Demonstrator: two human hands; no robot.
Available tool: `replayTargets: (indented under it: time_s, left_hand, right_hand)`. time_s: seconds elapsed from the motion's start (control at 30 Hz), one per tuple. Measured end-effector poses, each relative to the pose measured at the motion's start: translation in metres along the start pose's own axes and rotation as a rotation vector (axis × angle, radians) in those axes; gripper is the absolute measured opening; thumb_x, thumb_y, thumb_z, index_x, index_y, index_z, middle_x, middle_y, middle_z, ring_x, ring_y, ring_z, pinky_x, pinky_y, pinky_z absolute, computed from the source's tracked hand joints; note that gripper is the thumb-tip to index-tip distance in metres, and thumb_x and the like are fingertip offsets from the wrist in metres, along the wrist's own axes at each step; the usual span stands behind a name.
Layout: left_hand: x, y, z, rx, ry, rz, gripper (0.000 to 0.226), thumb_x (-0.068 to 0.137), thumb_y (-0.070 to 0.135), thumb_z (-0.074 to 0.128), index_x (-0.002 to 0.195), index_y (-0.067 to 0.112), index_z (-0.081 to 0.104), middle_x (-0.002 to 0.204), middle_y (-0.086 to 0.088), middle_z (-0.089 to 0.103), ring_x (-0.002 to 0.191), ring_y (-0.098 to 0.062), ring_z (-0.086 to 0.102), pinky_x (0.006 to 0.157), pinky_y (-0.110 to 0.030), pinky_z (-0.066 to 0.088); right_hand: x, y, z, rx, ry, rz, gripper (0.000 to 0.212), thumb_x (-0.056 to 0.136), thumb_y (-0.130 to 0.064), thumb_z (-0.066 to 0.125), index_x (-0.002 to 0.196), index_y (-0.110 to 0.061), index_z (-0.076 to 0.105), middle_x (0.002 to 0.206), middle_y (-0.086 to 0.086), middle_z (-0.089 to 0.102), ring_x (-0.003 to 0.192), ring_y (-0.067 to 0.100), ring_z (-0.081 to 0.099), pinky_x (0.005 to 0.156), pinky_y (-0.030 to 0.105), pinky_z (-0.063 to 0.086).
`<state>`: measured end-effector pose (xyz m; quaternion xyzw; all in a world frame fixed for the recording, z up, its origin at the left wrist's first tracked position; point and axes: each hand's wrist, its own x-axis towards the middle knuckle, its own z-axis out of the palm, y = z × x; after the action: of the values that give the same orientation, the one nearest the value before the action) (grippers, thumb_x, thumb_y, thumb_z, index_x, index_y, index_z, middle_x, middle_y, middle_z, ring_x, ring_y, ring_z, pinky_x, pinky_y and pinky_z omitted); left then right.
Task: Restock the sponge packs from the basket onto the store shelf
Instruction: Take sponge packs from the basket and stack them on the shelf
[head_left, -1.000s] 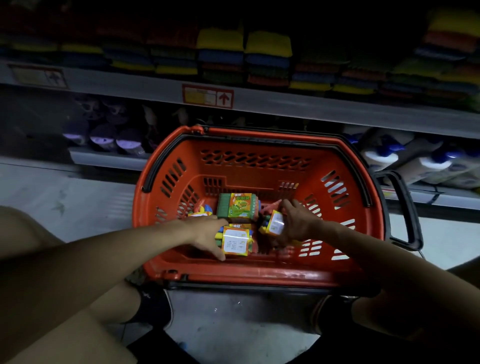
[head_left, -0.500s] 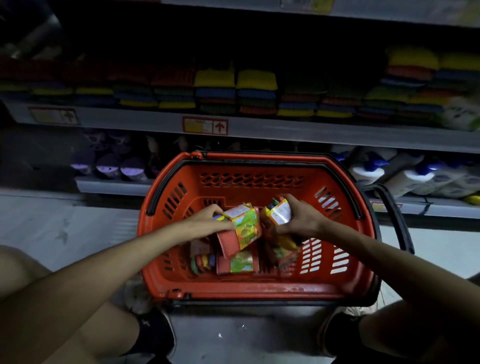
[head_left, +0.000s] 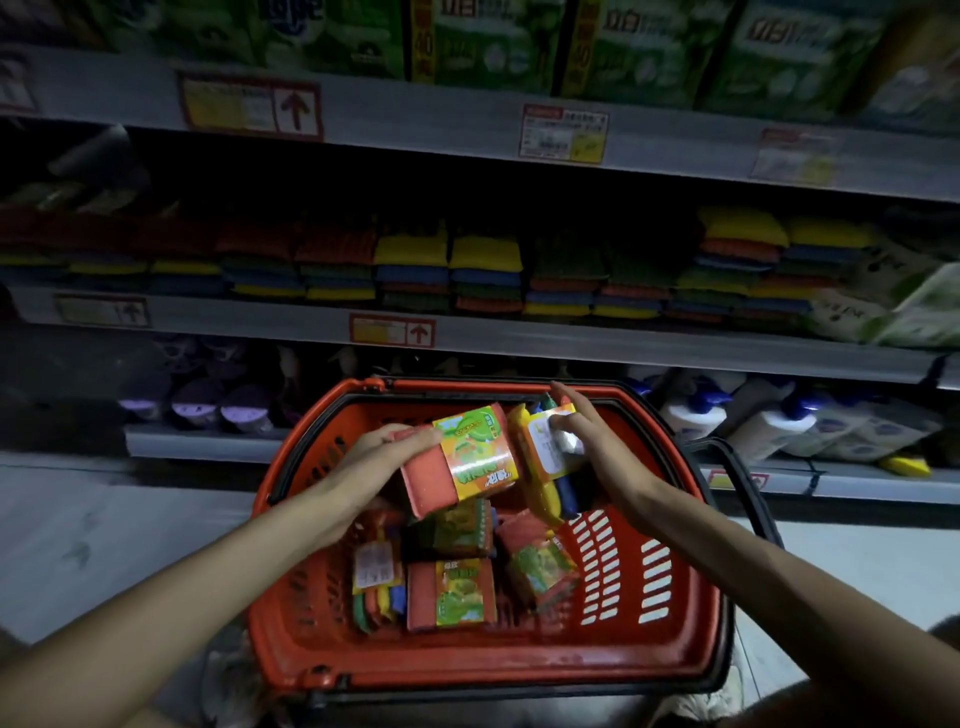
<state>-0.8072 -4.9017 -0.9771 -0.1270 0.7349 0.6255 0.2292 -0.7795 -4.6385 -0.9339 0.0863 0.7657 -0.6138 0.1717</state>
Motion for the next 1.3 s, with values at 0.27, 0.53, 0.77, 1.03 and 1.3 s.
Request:
replayTargets:
  time_s: [0.27, 0.53, 0.77, 1.03, 1.3]
  left_hand:
    - [-0.012, 0.018, -0.008, 0.021, 0.071, 0.211, 0.031, 0.092, 0.039, 0.073, 0.115, 0.019, 0.075, 0.108, 0.0, 0.078, 0.107, -0.022, 0.071, 0.078, -0.026, 0.051]
    - [-0.04, 0.057, 0.007, -0.082, 0.075, 0.367, 0.053, 0.065, 0.061, 0.082, 0.108, 0.03, 0.076, 0.106, 0.004, 0.076, 0.097, -0.009, 0.071, 0.078, -0.02, 0.05]
    - [-0.039, 0.079, 0.024, -0.185, 0.067, 0.317, 0.069, 0.05, 0.068, 0.083, 0.11, 0.035, 0.071, 0.117, -0.002, 0.071, 0.109, -0.019, 0.067, 0.096, -0.041, 0.052]
    - [-0.041, 0.095, 0.043, -0.403, -0.058, 0.169, 0.059, 0.066, 0.021, 0.087, 0.12, 0.013, 0.065, 0.103, -0.012, 0.076, 0.093, -0.026, 0.07, 0.081, -0.044, 0.057]
    - [-0.03, 0.093, 0.06, -0.35, -0.087, 0.196, 0.045, 0.067, 0.035, 0.078, 0.109, 0.018, 0.071, 0.092, -0.004, 0.078, 0.084, -0.018, 0.072, 0.077, -0.037, 0.055]
  right_hand:
    - [-0.018, -0.037, -0.02, -0.037, 0.033, -0.131, 0.058, 0.077, -0.047, 0.08, 0.128, -0.032, 0.059, 0.113, 0.006, 0.072, 0.093, 0.019, 0.076, 0.082, 0.035, 0.063]
    - [-0.033, -0.067, -0.033, -0.28, 0.035, -0.274, 0.057, 0.076, -0.047, 0.072, 0.13, -0.044, 0.052, 0.129, -0.007, 0.058, 0.107, 0.012, 0.067, 0.091, 0.037, 0.059]
    - [-0.044, -0.081, -0.059, -0.171, 0.03, -0.203, 0.05, 0.081, -0.05, 0.081, 0.119, -0.028, 0.057, 0.103, 0.003, 0.076, 0.088, 0.021, 0.078, 0.073, 0.033, 0.061]
    - [-0.045, -0.078, -0.068, -0.104, 0.017, -0.164, 0.056, 0.058, -0.05, 0.079, 0.107, -0.026, 0.065, 0.104, 0.008, 0.074, 0.089, 0.022, 0.075, 0.074, 0.033, 0.057]
    - [-0.04, -0.075, -0.058, 0.058, -0.115, -0.038, 0.042, 0.082, -0.055, 0.076, 0.1, -0.017, 0.073, 0.091, 0.009, 0.078, 0.08, 0.022, 0.076, 0.073, 0.031, 0.058]
